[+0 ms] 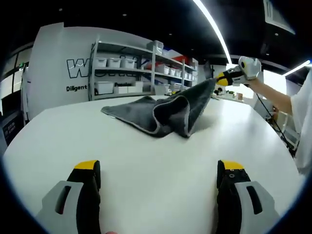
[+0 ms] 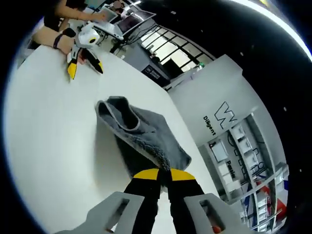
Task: Open the folded towel by lifting each exposed corner and separating the folded layers until the towel lies flat within the target outline without major curled edges
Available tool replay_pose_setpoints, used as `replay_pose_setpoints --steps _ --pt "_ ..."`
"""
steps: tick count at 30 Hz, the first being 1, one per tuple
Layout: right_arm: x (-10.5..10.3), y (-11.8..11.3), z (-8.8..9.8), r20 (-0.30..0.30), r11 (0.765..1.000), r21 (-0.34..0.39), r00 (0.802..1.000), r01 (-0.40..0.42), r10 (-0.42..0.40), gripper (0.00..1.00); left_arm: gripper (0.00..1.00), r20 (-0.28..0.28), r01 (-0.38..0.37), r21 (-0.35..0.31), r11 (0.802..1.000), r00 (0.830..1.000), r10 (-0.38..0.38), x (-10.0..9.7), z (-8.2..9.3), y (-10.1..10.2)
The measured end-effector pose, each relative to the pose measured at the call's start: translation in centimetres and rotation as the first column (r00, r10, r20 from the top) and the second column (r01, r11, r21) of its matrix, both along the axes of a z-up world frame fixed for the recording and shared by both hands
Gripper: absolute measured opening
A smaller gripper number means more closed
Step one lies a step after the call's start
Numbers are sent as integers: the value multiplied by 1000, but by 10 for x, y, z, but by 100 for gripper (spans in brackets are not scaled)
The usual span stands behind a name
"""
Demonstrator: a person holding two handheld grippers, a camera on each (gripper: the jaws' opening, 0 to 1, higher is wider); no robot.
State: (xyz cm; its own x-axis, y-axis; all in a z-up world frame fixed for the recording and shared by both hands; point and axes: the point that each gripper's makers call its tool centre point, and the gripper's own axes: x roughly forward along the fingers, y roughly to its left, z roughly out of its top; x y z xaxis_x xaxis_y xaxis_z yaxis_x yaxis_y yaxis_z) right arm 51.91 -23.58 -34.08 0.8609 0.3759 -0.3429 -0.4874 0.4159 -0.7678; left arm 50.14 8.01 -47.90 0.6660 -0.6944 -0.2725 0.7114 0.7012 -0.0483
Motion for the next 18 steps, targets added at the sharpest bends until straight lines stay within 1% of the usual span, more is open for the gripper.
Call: replay_pose_setpoints --steps 3,11,15,17,18 --pt "-16 0 11 24 1000 18 1000 -7 6 2 98 1 1 3 1000 1000 -1 -1 0 0" --pt "-59 -3 33 74 999 38 997 -15 13 2 98 0 0 5 1000 1000 0 -2 -1 0" --pt "-84 -6 44 101 999 44 995 -9 4 2 98 1 0 7 1000 1000 0 -2 -1 0" --pt "-95 -8 47 110 999 52 994 -6 0 2 98 1 0 8 1000 1000 0 -1 -1 1" --pt "-104 -9 49 113 999 54 994 -3 -3 2 98 1 0 8 1000 1000 0 -1 -1 1"
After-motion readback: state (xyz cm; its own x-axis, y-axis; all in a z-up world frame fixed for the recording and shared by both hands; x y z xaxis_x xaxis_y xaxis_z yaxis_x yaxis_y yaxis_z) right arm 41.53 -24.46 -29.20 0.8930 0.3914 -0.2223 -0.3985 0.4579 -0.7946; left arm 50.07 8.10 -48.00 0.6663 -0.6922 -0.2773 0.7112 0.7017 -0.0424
